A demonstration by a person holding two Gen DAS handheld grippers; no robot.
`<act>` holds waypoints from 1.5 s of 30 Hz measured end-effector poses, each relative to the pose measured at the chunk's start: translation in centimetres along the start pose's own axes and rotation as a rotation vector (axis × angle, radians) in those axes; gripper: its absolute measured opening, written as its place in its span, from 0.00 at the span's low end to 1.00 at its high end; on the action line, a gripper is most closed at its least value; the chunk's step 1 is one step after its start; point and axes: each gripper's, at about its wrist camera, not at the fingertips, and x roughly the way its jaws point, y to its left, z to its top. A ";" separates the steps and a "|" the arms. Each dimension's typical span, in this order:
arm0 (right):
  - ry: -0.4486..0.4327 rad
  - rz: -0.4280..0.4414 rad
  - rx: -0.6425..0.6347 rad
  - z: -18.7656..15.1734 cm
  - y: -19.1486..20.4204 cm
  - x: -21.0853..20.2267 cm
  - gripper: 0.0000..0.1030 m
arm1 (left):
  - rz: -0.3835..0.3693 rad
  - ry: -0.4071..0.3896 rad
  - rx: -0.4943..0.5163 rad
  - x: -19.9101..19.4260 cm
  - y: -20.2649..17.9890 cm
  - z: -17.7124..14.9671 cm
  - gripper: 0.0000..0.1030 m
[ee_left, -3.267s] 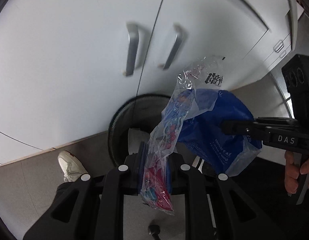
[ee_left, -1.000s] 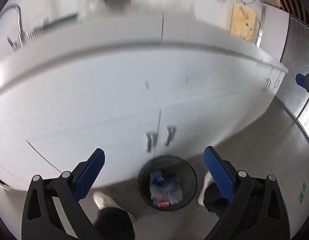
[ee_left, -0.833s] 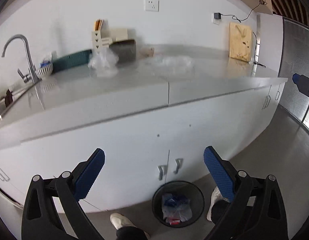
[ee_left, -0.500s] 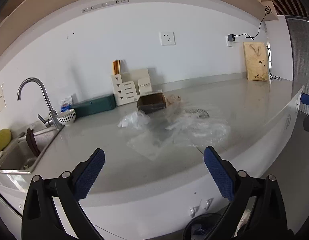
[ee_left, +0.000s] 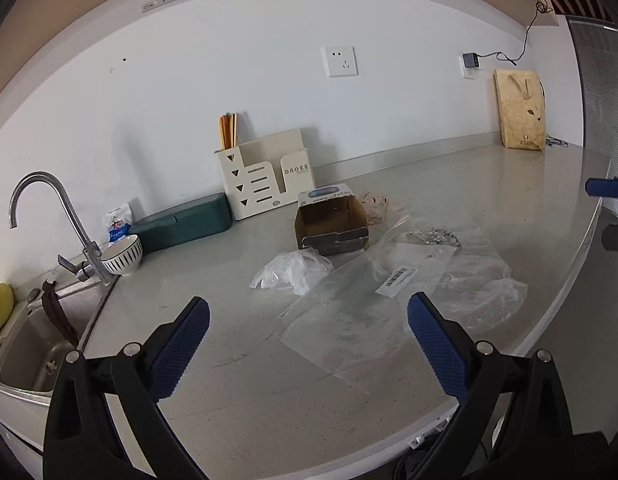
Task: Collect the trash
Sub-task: 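Raise both tools back toward the counter, then grasp the large clear plastic bag with the left gripper while the right grasps it too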
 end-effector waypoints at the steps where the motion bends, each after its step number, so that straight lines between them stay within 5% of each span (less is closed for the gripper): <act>1: 0.012 -0.008 -0.002 0.1 -0.3 0.5 0.97 | -0.018 0.016 0.010 0.8 0.3 0.0 0.96; 12: 0.230 0.060 0.245 -1.7 -4.8 8.2 0.97 | -0.085 0.123 0.116 9.4 0.5 -0.1 0.96; 22: 0.249 0.125 -0.046 -1.0 1.2 11.9 0.97 | -0.117 0.148 0.172 11.8 -0.2 -0.1 0.92; 27: 0.279 0.130 -0.093 -1.3 2.0 13.7 0.95 | -0.138 0.199 0.154 13.2 0.5 -0.4 0.68; 29: 0.297 0.136 -0.109 -1.4 2.2 14.2 0.70 | -0.151 0.211 0.146 13.6 0.8 -0.6 0.56; 37: 0.325 0.095 -0.153 -2.1 2.8 14.3 0.36 | -0.208 0.214 0.116 13.0 1.3 -1.3 0.23; 38: 0.328 0.088 -0.150 -2.1 2.6 14.3 0.25 | -0.211 0.213 0.115 12.8 1.3 -1.3 0.19; 41: 0.321 0.092 -0.142 -2.1 2.2 13.8 0.18 | -0.214 0.192 0.093 11.9 1.4 -1.6 0.06; 45: 0.295 0.125 -0.109 -1.7 1.2 12.8 0.17 | -0.217 0.157 0.029 10.6 2.1 -1.4 0.03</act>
